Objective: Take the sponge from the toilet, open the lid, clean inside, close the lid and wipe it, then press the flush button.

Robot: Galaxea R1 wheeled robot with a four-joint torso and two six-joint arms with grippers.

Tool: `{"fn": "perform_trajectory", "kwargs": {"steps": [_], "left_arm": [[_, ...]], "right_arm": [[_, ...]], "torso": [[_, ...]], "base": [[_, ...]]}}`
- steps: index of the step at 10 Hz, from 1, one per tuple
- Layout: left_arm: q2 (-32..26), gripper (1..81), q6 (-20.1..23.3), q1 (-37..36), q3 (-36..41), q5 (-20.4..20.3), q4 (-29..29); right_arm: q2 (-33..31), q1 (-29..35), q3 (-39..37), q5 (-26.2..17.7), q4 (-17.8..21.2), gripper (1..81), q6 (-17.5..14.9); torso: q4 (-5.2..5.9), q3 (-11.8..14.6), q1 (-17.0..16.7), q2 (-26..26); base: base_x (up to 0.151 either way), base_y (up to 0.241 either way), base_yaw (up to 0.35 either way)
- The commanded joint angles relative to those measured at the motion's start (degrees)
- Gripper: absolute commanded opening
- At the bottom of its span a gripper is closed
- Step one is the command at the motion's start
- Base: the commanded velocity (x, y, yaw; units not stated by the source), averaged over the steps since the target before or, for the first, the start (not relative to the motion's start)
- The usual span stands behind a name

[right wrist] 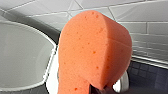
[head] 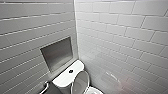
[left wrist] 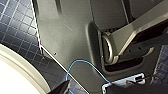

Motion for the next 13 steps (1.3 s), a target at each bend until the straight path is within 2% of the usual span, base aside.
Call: {"fn": "perform_trajectory", "kwargs": {"steps": [1,2,3,5,6,7,8,9,12,13], "left_arm": [[0.29,81.1,0.0,-0.37,0.04,4.15,0.39],[0.29,81.1,0.0,-0.37,0.04,4.15,0.39],[0.29,81.1,0.08,-0.37,0.04,4.16,0.39],[0.29,81.1,0.0,-0.37,0.04,4.16,0.3],[0.29,81.1,0.0,-0.37,0.04,4.16,0.21],[0.2,81.1,0.0,-0.37,0.04,4.16,0.04],[0.2,81.1,0.0,-0.37,0.04,4.16,-0.05],[0.2,81.1,0.0,-0.37,0.04,4.16,-0.13],[0.29,81.1,0.0,-0.36,0.04,4.16,-0.14],[0.29,81.1,0.0,-0.28,0.04,4.16,-0.14]], "right_arm": [[-1.44,5.0,-0.78,-1.82,0.53,1.0,-0.17],[-1.0,5.09,-1.31,-1.9,0.53,1.0,-0.17],[-0.47,5.35,-1.84,-1.9,0.45,1.0,-0.17],[0.58,6.58,-2.64,-3.13,0.01,1.0,-0.26],[1.28,7.54,-2.81,-4.09,-0.17,1.0,-0.26],[1.98,8.51,-2.98,-4.54,-0.43,1.0,-0.26],[2.69,9.74,-2.99,-5.33,-0.52,1.0,-0.44],[3.04,10.97,-2.64,-5.59,-0.52,1.0,-0.61],[4.01,13.53,-2.81,-6.82,-0.87,1.0,-0.96],[4.19,14.4,-2.81,-7.35,-1.14,1.0,-0.88]], "torso": [[5.48,1.32,3.65,-5.64],[6.08,1.43,4.59,-7.24],[7.41,1.64,5.57,-8.83],[11.22,2.06,8.06,-12.83],[7.9,0.99,5.79,-9.37],[9.49,1.23,6.62,-10.71],[10.32,1.36,6.89,-11.1],[10.51,-0.95,7.17,-11.54],[10.54,-5.66,7.04,-11.43],[10.54,-5.69,7.06,-11.43]], "base": [[0.0,0.0,0.0],[0.0,0.0,0.0],[0.0,0.0,0.0],[0.0,0.0,0.0],[0.0,0.0,0.0],[0.0,0.0,0.0],[0.0,0.0,0.0],[0.0,0.0,0.0],[0.0,0.0,0.0],[0.0,0.0,0.0]]}}
